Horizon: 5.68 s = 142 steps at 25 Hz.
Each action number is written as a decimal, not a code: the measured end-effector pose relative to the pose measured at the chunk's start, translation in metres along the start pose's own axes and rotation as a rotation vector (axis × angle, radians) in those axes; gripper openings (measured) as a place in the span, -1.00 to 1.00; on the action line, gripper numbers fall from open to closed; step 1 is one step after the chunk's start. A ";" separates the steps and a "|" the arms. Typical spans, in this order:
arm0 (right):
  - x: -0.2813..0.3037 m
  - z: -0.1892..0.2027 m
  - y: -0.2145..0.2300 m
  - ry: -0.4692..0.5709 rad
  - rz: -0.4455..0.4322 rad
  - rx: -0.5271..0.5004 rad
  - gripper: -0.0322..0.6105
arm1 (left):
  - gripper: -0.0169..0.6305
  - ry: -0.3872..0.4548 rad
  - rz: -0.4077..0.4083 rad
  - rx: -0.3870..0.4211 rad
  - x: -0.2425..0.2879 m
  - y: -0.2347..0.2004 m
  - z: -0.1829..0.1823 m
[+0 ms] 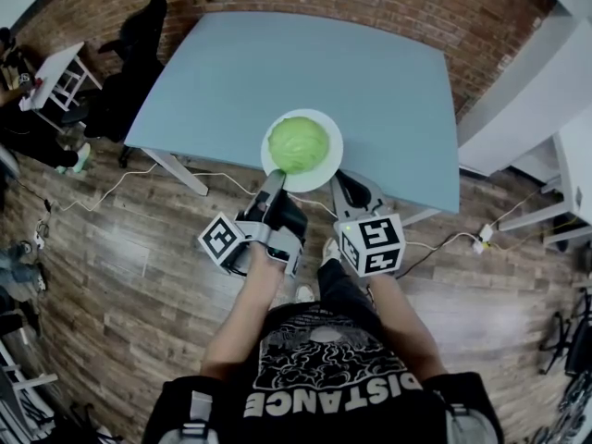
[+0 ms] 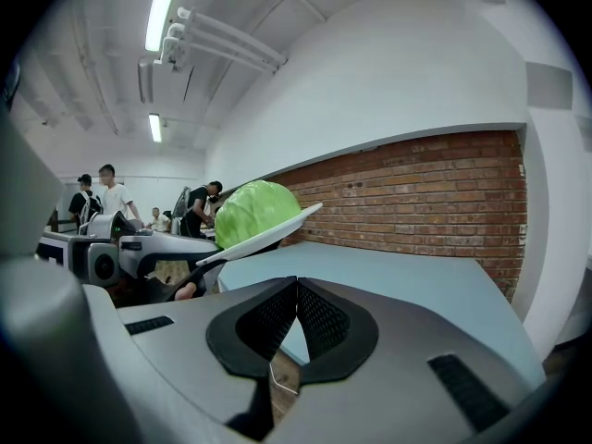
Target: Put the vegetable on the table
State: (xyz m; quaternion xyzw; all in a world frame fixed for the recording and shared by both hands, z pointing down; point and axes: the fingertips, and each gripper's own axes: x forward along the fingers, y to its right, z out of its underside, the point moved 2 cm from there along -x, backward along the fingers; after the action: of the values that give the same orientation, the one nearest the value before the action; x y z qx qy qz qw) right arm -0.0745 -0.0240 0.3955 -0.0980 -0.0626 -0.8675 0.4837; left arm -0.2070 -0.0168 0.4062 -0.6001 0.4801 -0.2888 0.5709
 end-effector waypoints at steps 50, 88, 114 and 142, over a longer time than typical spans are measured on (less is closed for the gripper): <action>0.122 -0.001 0.182 -0.023 0.004 0.043 -0.87 | -0.90 0.007 -0.084 0.043 0.192 -0.091 -0.016; 0.166 0.024 0.229 -0.076 -0.002 0.047 -0.87 | -0.90 -0.049 -0.243 0.125 0.223 -0.190 -0.034; 0.191 0.039 0.255 -0.121 0.041 0.087 -0.87 | -0.89 -0.165 -0.423 0.182 0.247 -0.239 -0.043; 0.203 0.052 0.255 -0.150 0.030 0.105 -0.87 | -0.88 -0.172 -0.534 0.196 0.257 -0.254 -0.056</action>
State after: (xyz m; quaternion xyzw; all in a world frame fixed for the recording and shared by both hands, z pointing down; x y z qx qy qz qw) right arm 0.0437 -0.3149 0.4964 -0.1382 -0.1425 -0.8458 0.4951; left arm -0.0992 -0.3010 0.6091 -0.6693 0.2251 -0.4218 0.5687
